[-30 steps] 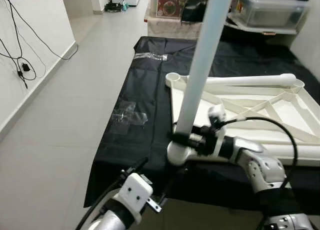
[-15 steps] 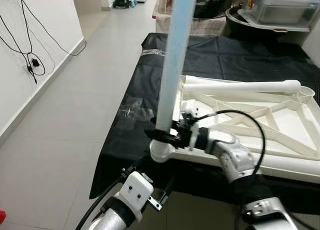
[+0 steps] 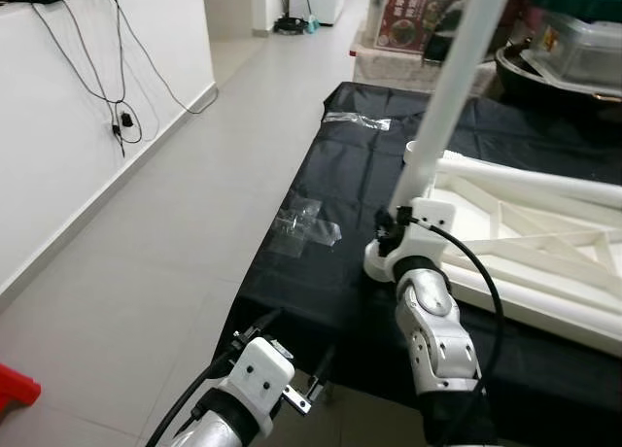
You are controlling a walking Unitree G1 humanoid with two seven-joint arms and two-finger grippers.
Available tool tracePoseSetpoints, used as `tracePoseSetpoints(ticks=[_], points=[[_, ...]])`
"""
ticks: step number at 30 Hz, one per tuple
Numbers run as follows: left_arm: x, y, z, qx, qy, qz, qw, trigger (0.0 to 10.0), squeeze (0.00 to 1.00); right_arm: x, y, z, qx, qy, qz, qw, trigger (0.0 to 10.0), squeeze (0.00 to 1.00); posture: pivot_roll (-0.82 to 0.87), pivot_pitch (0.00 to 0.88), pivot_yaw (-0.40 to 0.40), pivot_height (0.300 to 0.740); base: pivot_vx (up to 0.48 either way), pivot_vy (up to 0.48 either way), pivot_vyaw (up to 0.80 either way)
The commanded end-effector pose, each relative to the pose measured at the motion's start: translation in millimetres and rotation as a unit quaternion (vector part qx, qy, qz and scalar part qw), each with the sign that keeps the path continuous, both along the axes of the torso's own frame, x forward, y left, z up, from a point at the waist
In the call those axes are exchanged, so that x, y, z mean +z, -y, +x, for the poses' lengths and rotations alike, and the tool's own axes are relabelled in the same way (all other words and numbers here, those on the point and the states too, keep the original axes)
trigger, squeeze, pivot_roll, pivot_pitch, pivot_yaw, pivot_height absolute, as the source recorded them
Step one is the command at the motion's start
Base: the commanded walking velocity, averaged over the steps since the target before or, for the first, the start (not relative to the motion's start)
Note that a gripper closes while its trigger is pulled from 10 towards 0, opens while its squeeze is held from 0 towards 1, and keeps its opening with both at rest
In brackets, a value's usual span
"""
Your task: Building children table
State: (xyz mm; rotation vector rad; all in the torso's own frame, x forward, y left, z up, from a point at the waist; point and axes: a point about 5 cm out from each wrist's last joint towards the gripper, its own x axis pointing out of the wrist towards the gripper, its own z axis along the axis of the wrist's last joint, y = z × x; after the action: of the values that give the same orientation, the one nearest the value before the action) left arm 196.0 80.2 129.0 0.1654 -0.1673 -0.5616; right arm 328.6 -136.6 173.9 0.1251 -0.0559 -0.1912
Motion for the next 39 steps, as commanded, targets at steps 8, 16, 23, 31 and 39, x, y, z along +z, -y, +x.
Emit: tracePoseSetpoints(ticks=[8,16,23,31,39], points=[[-5,-0.1,-1.2,-0.001,-0.011,0.006,1.0,10.0,0.0,-18,-24.9,0.6,0.064,-0.009,0.037,0.997,10.0,1.0,0.09,0.144,-0.046,0.74,0.0,0.0,0.0],[-5,-0.3,-1.0,0.0,-0.011,0.005,1.0,10.0,0.0,6,-18.5,15.9,0.218,0.06,0.083,0.971,10.0,0.0,0.09,0.148,-0.045,0.74,0.0,0.0,0.0],[-5,0.1,-1.4,-0.001,-0.012,0.005,1.0,10.0,0.0,9,-13.1,8.9,0.504,0.02,0.052,0.862,10.0,0.0,0.09,0.144,-0.051,0.74,0.0,0.0,0.0],[-6,-0.2,-2.3,0.001,-0.012,0.006,1.0,10.0,0.0,5,-19.0,-7.1,0.694,-0.017,-0.003,0.72,10.0,0.0,0.1,0.138,-0.054,0.74,0.0,0.0,0.0],[-7,-0.3,-2.5,-0.001,-0.017,0.006,1.0,10.0,0.0,4,-29.9,-2.6,0.707,-0.008,-0.011,0.707,0.0,0.0,0.1,0.126,-0.052,0.74,0.0,0.0,0.0]])
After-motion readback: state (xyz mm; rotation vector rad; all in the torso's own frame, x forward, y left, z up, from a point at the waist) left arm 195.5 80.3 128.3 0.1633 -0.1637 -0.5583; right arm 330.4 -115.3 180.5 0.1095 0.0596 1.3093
